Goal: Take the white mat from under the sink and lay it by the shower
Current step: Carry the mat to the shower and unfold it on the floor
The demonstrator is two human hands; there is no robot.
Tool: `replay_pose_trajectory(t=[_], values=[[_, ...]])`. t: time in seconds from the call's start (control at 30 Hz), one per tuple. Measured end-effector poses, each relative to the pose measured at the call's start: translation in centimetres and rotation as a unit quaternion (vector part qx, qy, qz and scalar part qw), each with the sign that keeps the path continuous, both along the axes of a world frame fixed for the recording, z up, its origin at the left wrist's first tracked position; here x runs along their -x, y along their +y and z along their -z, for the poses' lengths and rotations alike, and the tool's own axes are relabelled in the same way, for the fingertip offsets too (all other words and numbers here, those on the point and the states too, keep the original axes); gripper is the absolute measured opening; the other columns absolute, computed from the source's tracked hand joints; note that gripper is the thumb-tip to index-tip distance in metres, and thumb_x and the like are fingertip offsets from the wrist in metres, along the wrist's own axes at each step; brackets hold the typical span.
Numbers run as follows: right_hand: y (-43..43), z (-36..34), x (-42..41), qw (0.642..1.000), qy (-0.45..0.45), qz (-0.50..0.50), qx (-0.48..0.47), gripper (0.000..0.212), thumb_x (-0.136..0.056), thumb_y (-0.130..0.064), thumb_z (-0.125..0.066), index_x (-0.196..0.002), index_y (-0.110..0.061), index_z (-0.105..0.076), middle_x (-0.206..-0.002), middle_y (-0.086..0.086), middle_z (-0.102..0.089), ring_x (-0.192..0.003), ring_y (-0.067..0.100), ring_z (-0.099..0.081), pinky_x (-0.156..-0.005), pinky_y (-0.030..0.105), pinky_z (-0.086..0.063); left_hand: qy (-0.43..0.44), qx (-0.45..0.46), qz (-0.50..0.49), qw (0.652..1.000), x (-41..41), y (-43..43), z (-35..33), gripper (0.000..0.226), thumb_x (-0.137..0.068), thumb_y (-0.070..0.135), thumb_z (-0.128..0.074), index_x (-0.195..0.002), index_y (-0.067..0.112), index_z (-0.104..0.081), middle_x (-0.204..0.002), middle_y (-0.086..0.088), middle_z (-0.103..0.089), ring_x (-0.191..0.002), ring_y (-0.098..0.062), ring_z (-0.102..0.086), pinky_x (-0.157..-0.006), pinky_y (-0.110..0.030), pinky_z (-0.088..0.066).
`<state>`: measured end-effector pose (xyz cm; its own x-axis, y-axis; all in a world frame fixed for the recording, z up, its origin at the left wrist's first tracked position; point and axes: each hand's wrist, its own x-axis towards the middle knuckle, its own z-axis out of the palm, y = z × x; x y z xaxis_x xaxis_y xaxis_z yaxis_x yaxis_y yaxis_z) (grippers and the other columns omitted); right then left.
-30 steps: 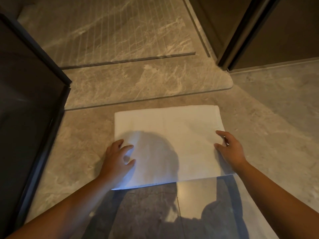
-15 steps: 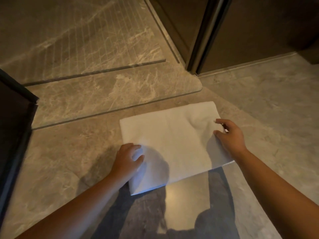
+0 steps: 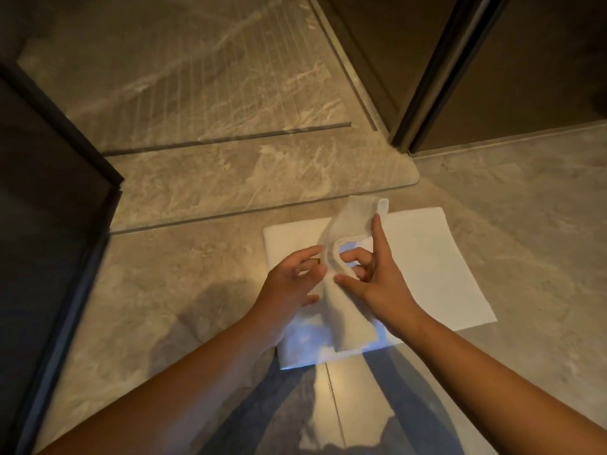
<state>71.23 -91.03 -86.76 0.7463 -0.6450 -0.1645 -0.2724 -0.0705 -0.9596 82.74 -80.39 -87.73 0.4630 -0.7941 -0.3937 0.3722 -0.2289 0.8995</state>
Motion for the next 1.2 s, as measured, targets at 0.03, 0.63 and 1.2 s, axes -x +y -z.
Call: replay_pose_trajectory(t=[0.03,0.63,1.2], values=[[0.5,0.1,-0.4,1.0,-0.001,-0.014,-0.009,0.103,-0.079,0.01,-0.062,-0.139,-0.03,0.011,-0.085,-0.006,-0.06,-0.049,0.002,-0.044,-0.058,0.017,-0.042,0.009,0.009,-0.006,1.0,-0.1,0.1,-0.1,0.021,-0.087,0.019,-0.058,-0.102,0.034,-0.061,-0.101,0.005,-0.067,-0.089,-0.006,-0.066,-0.072,-0.027,-0.055],[3.8,0.0,-3.8,0.994,-0.056,-0.087,0.036,0.068,-0.079,0.001,-0.065,-0.13,-0.031,-0.033,-0.105,0.008,-0.063,-0.098,0.014,-0.06,-0.087,0.032,-0.047,-0.072,-0.073,-0.161,0.982,-4.6,4.6,0.4,0.026,-0.086,0.002,-0.052,-0.082,0.024,-0.065,-0.068,0.004,-0.071,-0.065,-0.016,-0.067,-0.062,-0.029,-0.054],[4.5,6.3,-6.1,0.963,0.118,-0.123,0.208,0.07,-0.08,-0.024,-0.068,-0.138,-0.016,-0.03,-0.139,0.013,-0.04,-0.127,0.027,-0.035,-0.101,0.03,-0.028,-0.267,-0.281,-0.231,0.892,-13.3,19.8,4.0,0.015,-0.082,0.008,-0.055,-0.093,0.012,-0.064,-0.081,-0.009,-0.064,-0.075,-0.026,-0.06,-0.063,-0.031,-0.045]])
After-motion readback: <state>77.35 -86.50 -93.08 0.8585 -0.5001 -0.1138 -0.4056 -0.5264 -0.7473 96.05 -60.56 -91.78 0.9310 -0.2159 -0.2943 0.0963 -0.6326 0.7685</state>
